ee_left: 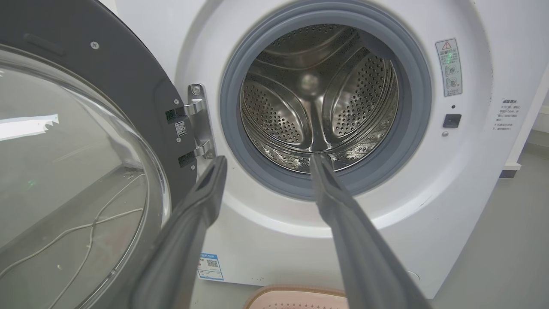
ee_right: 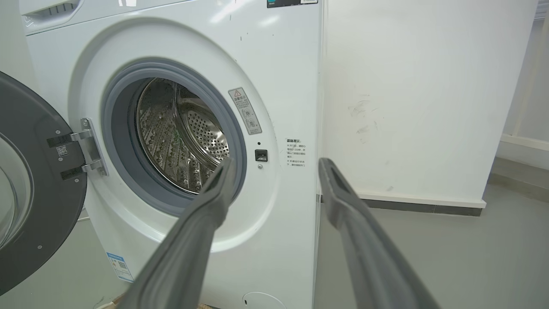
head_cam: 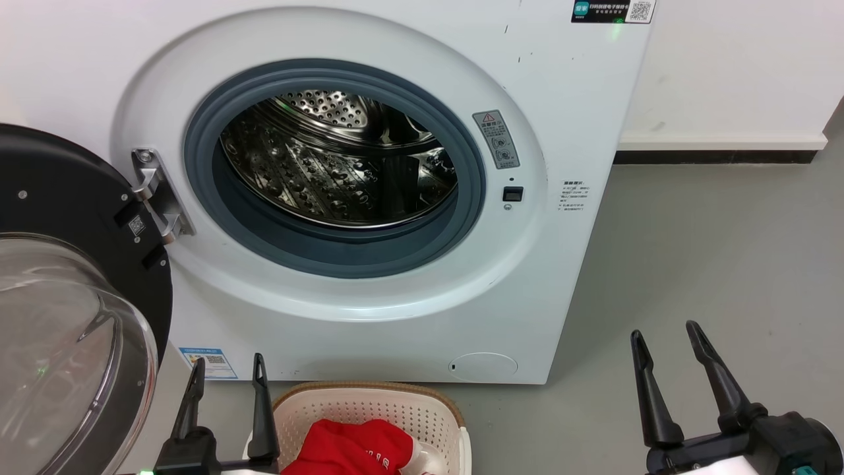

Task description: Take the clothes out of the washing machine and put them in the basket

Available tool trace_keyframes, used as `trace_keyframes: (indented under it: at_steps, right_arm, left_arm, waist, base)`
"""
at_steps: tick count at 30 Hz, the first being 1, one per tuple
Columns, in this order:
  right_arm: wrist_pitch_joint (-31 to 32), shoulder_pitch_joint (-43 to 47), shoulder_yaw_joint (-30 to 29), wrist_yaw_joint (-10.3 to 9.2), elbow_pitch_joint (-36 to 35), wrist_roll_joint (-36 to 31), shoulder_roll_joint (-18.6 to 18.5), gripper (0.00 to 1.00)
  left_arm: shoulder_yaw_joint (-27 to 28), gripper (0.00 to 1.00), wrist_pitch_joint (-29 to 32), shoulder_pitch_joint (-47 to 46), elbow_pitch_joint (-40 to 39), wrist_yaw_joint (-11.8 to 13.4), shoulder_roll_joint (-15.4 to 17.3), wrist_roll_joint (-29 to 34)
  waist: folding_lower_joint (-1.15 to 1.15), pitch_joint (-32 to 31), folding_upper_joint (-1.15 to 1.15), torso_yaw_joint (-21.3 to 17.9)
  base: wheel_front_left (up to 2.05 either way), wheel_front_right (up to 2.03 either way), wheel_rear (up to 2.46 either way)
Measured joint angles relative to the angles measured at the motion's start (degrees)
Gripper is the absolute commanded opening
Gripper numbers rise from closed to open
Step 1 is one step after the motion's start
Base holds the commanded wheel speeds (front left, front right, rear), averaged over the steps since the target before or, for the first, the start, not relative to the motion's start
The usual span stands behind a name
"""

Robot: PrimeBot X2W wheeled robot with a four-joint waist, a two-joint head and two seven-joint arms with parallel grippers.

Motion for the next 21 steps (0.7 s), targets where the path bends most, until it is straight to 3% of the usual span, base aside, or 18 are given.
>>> trace_keyframes:
  at_steps: [3,4,11,21]
  right_arm:
    - [0.0,0.1,-0.1,0.00,0.0,0.1,0.0,1.00]
    - [0.0,0.1,-0.1,0.00,0.0,0.1,0.0,0.00]
    - [0.4,0.5,0.2,0.01,3.0,0.3,0.0,0.00]
    - [2.2,0.0,0.0,0.01,5.1,12.5,-0.5,0.00]
  left_arm:
    - [0.2,1.00,0.0,0.2,0.0,0.0,0.0,0.1]
    - [0.2,0.00,0.0,0.2,0.1,0.0,0.0,0.3]
    - [0.0,0.00,0.4,1.5,3.0,0.0,-0.1,-0.3]
    - [0.2,0.00,2.4,0.6,4.4,-1.6,0.3,-12.9]
  waist:
    - [0.00,-0.1,0.00,0.0]
    - [0.00,-0.1,0.00,-0.1]
    - [0.00,-0.1,0.00,-0.1]
    - [0.00,0.1,0.00,0.0]
  base:
    - [0.00,0.00,0.00]
    - [0.00,0.00,0.00]
    - [0.00,0.00,0.00]
    - [0.00,0.00,0.00]
